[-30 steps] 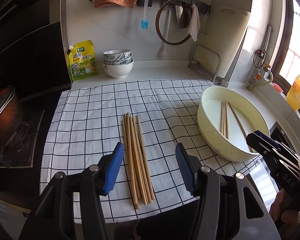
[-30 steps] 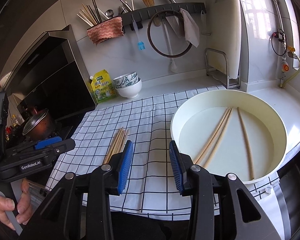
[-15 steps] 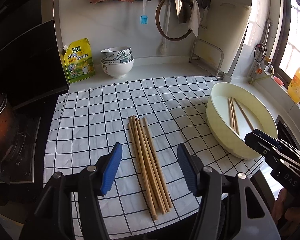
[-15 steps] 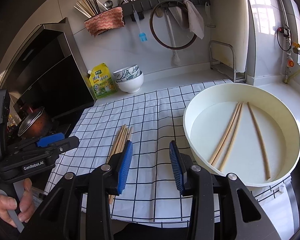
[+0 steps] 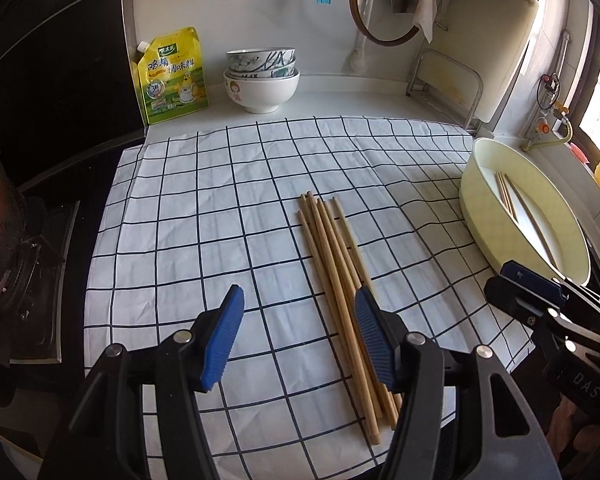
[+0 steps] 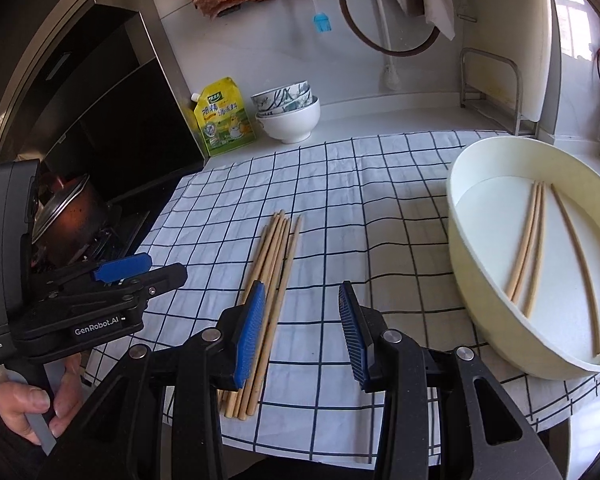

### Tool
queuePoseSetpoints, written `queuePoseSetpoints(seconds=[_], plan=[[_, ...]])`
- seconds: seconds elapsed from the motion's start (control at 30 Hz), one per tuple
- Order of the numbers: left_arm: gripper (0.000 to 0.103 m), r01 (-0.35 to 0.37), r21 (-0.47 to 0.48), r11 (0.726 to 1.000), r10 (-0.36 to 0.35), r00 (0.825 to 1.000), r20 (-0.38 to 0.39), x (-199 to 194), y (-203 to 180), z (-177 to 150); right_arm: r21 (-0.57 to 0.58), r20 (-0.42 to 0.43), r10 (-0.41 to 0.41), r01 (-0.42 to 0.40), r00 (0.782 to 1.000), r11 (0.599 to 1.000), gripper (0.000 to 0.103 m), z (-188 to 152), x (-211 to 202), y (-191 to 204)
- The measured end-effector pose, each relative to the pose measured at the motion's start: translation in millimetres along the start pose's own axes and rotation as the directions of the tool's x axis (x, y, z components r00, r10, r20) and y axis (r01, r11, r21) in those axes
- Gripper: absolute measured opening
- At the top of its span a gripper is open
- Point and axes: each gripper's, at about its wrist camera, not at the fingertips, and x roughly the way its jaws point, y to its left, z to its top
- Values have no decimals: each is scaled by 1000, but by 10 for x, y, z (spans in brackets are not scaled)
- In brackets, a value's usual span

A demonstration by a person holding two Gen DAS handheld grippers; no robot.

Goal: Organize utensils
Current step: 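Lower both open tools over the chopstick bundle on the cloth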

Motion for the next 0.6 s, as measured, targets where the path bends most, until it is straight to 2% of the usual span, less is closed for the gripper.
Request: queuePoseSetpoints(seconds=[0.27,0.6], plan=[[57,-4,-27,1000,4,1000,-27,259,179,-85,-43,-101,-42,37,994,998,37,-101,489,110],[58,-10,-47,999,8,999,-50,443,247,-143,-72,-159,-60,49,985,996,37,-197,790,127]])
